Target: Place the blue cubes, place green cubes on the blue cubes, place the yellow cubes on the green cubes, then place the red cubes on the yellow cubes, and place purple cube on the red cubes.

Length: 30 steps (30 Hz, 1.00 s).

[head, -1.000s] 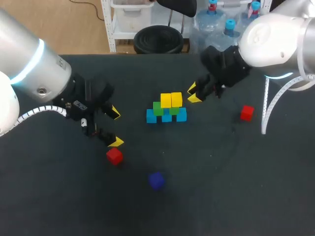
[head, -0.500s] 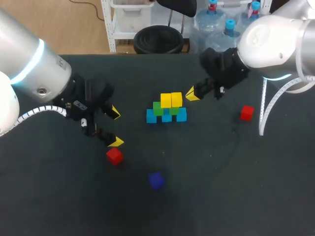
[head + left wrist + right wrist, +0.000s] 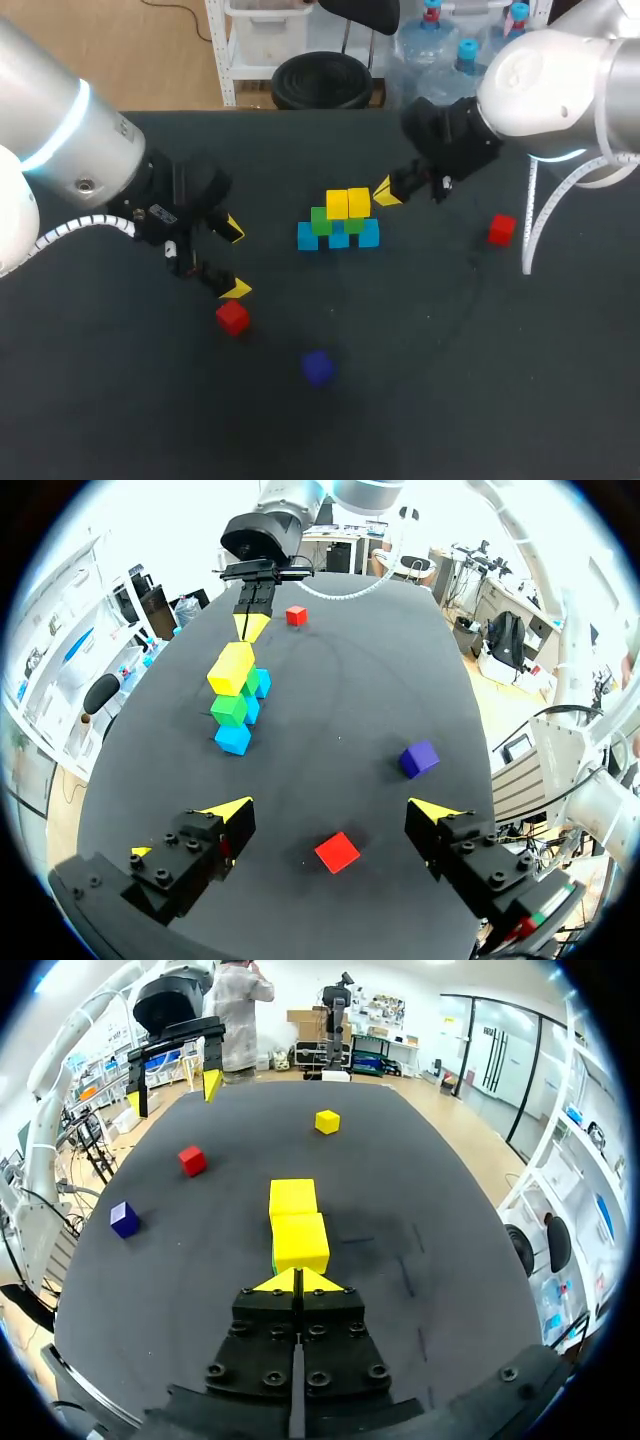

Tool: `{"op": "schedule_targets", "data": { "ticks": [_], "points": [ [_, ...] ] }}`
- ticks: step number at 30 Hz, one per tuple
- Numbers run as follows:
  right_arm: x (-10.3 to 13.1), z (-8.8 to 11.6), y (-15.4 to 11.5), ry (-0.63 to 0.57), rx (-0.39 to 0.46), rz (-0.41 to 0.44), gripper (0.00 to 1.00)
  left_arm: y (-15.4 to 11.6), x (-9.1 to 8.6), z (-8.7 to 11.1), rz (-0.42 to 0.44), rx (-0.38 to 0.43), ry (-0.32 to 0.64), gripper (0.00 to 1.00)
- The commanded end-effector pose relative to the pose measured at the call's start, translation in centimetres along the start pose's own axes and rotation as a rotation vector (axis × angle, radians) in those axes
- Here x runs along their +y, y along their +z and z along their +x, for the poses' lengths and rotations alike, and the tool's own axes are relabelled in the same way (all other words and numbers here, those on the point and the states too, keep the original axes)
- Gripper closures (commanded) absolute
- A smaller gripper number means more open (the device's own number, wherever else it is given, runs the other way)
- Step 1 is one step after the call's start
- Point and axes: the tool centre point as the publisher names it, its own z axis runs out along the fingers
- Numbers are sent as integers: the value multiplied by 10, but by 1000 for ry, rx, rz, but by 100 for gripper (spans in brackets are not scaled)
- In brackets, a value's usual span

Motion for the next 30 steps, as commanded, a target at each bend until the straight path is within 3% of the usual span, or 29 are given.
{"op": "schedule_targets", "data": {
  "ticks": [1,30],
  "points": [
    [-1,-1,2,-1,-1,-2,100,0,1,1,3,-5,4,0],
    [4,-3,4,-7,2,-7,100,0,1,1,3,-5,4,0]
  ]
}}
